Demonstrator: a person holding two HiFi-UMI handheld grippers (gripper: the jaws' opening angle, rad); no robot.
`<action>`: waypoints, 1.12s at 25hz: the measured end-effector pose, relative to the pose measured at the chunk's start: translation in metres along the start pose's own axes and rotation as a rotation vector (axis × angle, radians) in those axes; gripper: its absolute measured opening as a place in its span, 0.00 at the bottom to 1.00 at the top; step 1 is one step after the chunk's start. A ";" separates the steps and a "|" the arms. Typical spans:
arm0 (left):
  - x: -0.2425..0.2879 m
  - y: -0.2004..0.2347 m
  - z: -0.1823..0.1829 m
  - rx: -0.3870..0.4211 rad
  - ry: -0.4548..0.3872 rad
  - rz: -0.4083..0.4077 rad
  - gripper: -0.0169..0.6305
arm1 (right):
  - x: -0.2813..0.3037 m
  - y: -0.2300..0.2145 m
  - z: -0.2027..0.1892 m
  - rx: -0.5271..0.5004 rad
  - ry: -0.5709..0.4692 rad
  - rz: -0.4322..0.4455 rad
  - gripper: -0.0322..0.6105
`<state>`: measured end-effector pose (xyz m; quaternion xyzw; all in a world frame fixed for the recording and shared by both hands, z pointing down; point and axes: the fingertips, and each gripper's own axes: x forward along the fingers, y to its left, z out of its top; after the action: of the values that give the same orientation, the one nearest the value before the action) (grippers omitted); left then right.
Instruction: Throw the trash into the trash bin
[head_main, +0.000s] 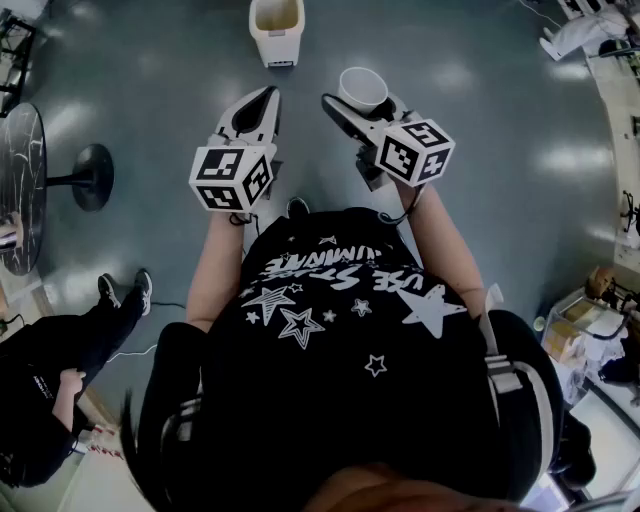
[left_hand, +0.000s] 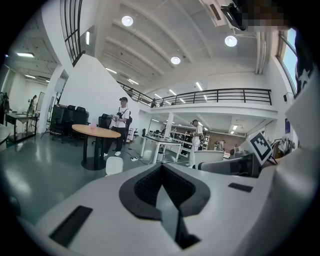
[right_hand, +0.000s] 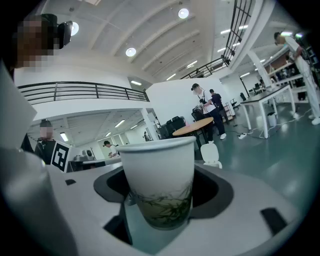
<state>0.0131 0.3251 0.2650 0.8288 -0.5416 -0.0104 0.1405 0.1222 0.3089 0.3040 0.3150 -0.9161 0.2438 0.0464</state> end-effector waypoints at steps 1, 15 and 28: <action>0.001 0.004 0.002 -0.006 0.000 0.000 0.04 | 0.001 0.000 0.001 0.002 -0.002 -0.005 0.57; 0.034 0.057 0.014 -0.007 0.020 0.010 0.04 | 0.047 -0.037 0.018 0.038 0.005 -0.059 0.57; 0.130 0.130 0.057 0.024 0.013 0.119 0.04 | 0.158 -0.123 0.084 0.046 0.033 0.033 0.57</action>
<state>-0.0589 0.1473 0.2599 0.7967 -0.5891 0.0100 0.1343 0.0764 0.0971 0.3193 0.2967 -0.9145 0.2706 0.0502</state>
